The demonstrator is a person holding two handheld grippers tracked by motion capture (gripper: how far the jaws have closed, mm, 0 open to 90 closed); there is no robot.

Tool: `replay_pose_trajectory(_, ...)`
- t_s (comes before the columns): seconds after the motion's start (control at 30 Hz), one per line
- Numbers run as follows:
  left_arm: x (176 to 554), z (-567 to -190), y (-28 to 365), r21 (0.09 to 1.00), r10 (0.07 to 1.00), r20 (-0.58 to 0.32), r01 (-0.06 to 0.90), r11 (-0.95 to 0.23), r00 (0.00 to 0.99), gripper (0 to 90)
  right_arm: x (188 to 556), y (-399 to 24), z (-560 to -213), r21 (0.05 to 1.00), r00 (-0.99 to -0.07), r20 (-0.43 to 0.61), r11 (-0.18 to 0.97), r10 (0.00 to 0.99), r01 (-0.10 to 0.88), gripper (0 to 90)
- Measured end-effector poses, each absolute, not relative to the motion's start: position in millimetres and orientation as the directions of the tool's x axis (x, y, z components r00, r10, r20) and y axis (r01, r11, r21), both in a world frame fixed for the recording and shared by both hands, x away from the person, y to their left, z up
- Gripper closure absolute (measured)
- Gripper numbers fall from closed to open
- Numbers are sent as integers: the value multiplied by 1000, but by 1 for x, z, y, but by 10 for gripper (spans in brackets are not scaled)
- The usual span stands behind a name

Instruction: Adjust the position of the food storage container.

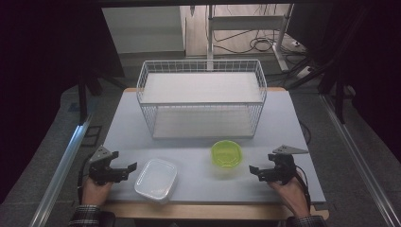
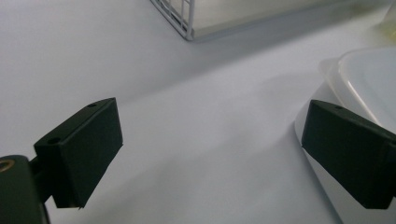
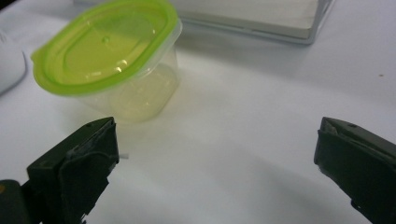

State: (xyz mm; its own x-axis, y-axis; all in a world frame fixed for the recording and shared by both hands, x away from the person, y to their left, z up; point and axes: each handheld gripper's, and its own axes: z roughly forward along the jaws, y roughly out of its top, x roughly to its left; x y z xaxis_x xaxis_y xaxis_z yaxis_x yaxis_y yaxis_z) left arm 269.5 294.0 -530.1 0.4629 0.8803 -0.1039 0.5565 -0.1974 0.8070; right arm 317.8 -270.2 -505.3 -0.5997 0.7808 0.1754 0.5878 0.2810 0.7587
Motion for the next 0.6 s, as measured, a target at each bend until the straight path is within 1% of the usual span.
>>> replay_pose_trajectory(0.13, 270, -530, 293, 807, 880, -127, 564, -177, 458, 43, 316, -265, -505, 740, -610, 172, 307, 774, 598, 16)
replay_pose_trajectory(0.37, 270, -530, 296, 815, 884, -149, 561, -145, 444, 44, 317, -262, -503, 720, -600, 182, 310, 779, 621, 101)
replay_pose_trajectory(0.47, 270, -530, 296, 815, 888, -131, 558, -157, 442, 43, 317, -264, -502, 716, -594, 180, 309, 784, 626, 162)
replay_pose_trajectory(0.6, 270, -530, 295, 814, 890, -110, 554, -174, 442, 43, 315, -263, -500, 717, -607, 172, 324, 776, 617, 266)
